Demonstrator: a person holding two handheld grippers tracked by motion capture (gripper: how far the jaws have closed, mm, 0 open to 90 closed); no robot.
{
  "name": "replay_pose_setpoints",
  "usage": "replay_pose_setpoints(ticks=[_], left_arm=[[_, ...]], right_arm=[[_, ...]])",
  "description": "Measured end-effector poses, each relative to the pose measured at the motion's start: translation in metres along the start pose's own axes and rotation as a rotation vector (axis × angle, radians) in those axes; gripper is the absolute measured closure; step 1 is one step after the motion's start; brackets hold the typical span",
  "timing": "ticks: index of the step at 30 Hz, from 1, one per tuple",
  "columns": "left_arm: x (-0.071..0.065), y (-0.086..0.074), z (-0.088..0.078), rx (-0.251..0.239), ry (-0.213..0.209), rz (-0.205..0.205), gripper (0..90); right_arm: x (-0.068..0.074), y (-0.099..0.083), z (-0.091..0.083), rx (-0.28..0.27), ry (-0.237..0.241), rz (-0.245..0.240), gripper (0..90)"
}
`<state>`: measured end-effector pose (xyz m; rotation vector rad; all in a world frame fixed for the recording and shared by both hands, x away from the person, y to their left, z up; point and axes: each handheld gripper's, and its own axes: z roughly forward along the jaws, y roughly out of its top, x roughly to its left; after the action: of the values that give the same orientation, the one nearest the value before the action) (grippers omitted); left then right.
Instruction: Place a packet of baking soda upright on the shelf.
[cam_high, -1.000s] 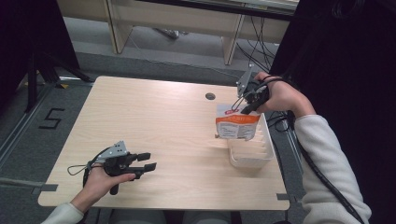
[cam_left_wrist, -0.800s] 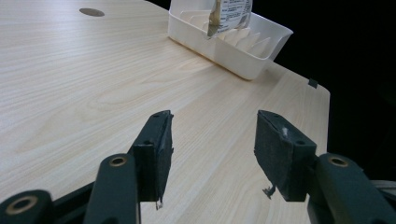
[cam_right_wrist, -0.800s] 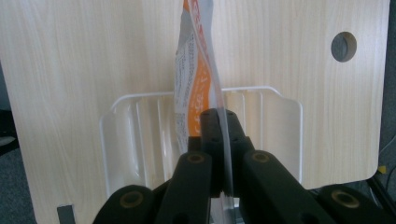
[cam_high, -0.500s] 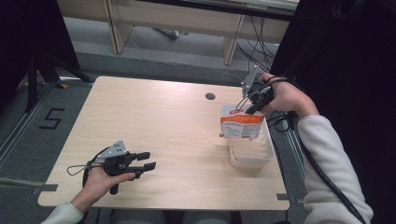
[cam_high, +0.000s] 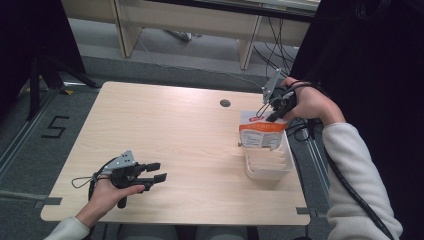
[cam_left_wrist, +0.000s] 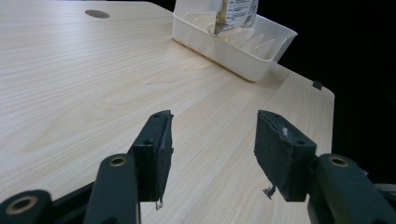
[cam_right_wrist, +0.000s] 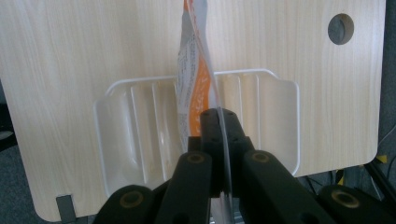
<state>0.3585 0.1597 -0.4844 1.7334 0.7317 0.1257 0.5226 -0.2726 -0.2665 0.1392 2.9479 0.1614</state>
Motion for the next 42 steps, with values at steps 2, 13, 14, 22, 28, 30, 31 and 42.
replay_pose_setpoints(ticks=[2,13,14,22,28,30,31,42], left_arm=[[0.000,0.000,0.000,0.000,-0.001,0.002,45.9],[0.001,0.000,0.000,-0.003,0.003,0.002,45.3],[0.000,0.000,0.000,0.000,0.009,-0.001,45.2],[0.000,0.000,0.000,-0.003,0.020,-0.018,44.8],[0.000,-0.001,0.000,-0.007,0.015,-0.017,44.9],[0.000,-0.001,0.000,-0.008,0.014,-0.018,44.8],[0.000,-0.001,0.000,-0.008,0.014,-0.018,44.9],[-0.001,-0.001,0.000,-0.008,0.014,-0.019,44.9]], right_arm=[[0.000,-0.001,0.000,0.008,0.004,0.010,90.0],[-0.004,-0.007,0.003,0.006,0.013,-0.015,90.0],[-0.004,-0.008,0.003,0.011,0.015,-0.006,90.0],[-0.005,-0.012,0.003,0.019,0.009,0.005,90.0],[-0.005,-0.014,0.003,0.019,0.013,0.003,90.0],[-0.006,-0.015,0.003,0.014,0.012,-0.004,90.0],[-0.004,-0.015,0.003,0.015,0.012,0.025,90.0],[-0.007,-0.022,0.003,0.026,0.023,0.009,90.0]])
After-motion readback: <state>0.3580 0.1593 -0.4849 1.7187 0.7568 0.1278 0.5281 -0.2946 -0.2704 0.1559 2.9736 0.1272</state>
